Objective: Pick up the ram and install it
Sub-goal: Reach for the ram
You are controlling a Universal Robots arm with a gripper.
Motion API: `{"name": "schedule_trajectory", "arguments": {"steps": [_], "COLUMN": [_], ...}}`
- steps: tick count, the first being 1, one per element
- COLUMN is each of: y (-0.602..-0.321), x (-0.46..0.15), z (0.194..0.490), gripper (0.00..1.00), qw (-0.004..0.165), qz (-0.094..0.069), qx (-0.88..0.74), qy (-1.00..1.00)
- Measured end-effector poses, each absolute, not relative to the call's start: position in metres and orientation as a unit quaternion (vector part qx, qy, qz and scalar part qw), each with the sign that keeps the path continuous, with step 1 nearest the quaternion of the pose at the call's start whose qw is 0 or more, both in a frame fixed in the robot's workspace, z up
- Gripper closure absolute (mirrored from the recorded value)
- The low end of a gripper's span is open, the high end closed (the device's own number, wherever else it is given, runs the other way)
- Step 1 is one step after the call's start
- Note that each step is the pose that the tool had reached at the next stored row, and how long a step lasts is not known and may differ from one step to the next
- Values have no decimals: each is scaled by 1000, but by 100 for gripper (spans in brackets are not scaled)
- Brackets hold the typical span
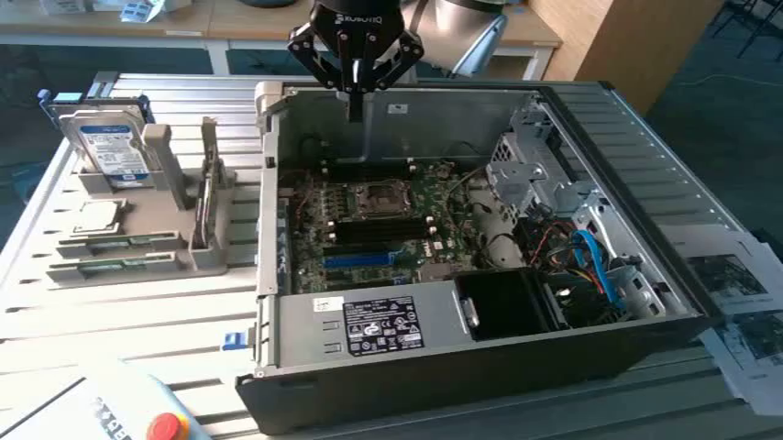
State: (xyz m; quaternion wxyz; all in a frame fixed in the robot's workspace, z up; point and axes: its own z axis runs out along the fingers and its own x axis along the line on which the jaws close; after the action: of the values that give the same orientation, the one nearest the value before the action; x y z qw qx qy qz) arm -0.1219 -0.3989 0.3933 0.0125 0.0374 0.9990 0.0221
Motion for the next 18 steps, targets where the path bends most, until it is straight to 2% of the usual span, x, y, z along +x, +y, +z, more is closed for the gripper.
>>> {"name": "schedule_trajectory", "arguments": {"steps": [18], "y": [-397], "x": [-131], "z": [393], "gripper": [90], "qw": [12], "qz": [22], "qx": [37], "qy": [999]}}
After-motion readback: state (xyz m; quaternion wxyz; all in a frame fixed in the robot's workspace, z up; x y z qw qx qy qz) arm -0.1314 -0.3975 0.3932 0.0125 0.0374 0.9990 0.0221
